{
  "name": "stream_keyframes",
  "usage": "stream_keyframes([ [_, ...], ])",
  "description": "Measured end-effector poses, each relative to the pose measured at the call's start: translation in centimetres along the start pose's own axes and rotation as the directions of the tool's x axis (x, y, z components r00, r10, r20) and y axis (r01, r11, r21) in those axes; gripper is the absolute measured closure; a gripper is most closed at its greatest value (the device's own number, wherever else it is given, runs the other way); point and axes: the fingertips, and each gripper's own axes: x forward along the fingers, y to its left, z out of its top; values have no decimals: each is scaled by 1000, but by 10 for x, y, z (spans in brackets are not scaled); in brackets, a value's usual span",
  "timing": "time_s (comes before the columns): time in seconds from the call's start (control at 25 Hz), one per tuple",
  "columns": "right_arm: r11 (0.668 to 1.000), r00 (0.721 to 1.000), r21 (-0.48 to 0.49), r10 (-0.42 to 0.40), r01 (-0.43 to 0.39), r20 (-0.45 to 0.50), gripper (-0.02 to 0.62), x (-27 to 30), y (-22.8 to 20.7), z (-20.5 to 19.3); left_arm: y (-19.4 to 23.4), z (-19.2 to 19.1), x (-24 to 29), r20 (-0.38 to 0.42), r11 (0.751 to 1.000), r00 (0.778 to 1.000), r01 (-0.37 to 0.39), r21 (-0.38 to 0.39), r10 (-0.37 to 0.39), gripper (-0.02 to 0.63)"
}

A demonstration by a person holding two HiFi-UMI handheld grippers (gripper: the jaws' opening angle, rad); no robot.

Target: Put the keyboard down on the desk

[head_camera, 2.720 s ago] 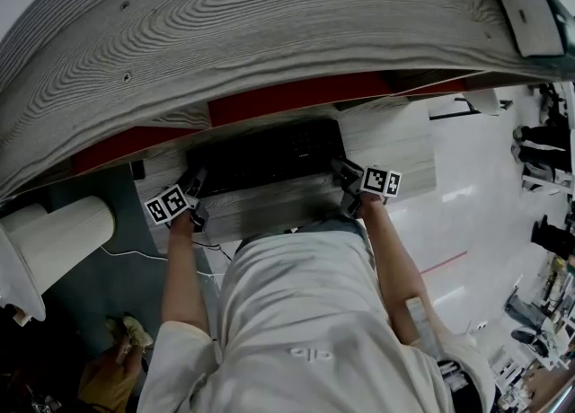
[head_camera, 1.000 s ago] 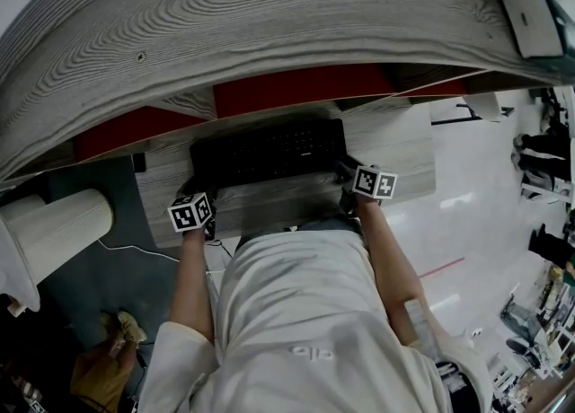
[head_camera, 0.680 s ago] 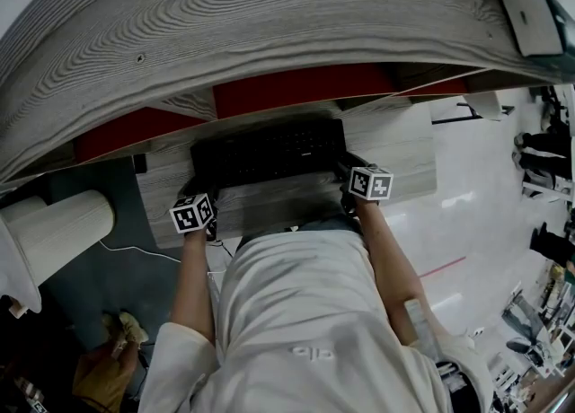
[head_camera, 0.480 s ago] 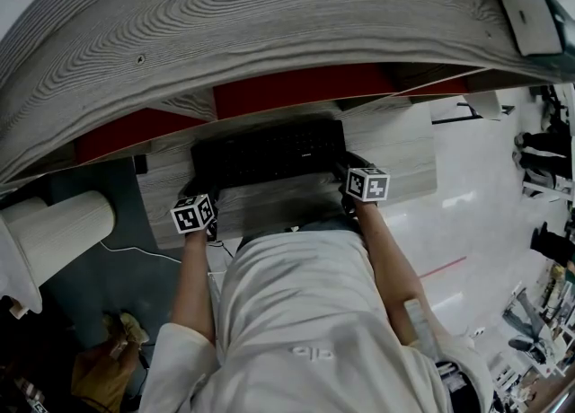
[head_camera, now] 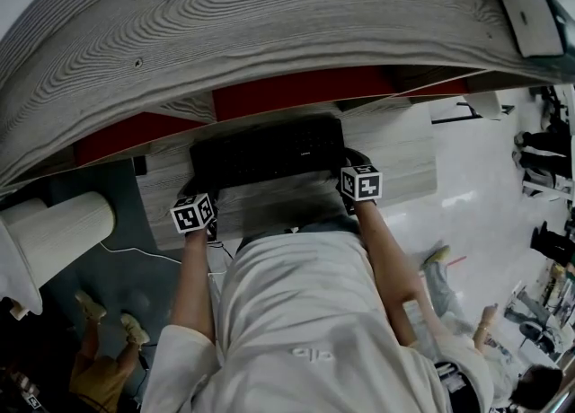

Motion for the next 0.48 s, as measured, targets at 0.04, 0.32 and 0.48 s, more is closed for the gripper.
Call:
stream_keyframes([
  [0.04,1000,1000,1,-2,2,1,330,1,0,2,0,2,1,1,1000,1000,0,-1,0,307],
  [0.32,1000,1000,11,-14,14,-2,330,14,-4,23,5,26,16,-1,1000,1000,-2,9,2,307],
  [0.48,999,999,15,-43,43,-8,330,21,-11,33,10,42,24,-6,1000,1000,-18,15,19,307],
])
